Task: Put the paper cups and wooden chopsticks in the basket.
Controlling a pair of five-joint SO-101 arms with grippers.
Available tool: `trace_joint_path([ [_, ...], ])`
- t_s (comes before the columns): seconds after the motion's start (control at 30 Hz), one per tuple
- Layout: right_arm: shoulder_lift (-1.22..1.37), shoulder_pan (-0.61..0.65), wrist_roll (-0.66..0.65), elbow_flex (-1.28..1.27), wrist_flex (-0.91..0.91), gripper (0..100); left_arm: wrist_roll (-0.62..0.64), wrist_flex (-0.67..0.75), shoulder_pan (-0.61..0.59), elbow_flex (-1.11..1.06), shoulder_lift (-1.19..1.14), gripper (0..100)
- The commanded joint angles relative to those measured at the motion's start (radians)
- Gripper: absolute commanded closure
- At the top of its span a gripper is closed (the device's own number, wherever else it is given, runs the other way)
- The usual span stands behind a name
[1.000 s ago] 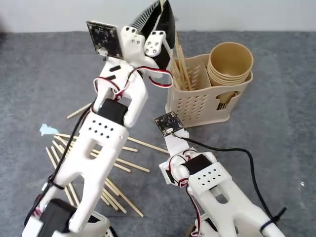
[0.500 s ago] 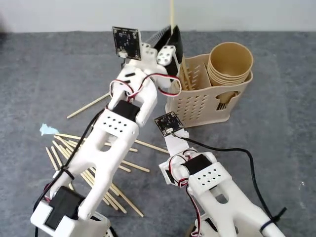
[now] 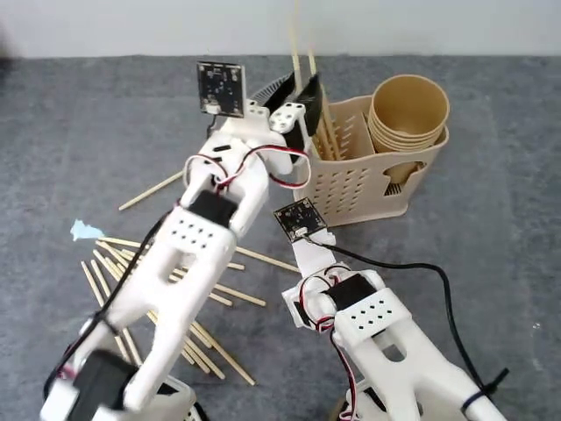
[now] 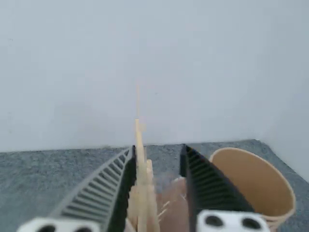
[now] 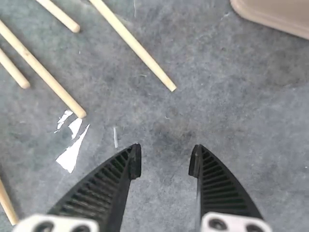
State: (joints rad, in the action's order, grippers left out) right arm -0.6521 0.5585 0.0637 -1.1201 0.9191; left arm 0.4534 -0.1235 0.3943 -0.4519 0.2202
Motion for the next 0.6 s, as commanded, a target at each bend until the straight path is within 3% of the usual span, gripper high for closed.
trace_joint_path([
  [0.0, -0.024, -0.007, -0.012, 0.003, 0.005, 81.6, 0.012, -0.141, 0.012, 0.013, 0.158, 79],
  [0.27, -0.022, -0.007, -0.012, 0.003, 0.005, 81.6, 0.014, -0.242, -0.101, 0.013, 0.345, 79],
  [0.57, -0.022, -0.007, -0.012, 0.003, 0.005, 81.6, 0.012, -0.658, -0.330, 0.013, 0.488, 79],
])
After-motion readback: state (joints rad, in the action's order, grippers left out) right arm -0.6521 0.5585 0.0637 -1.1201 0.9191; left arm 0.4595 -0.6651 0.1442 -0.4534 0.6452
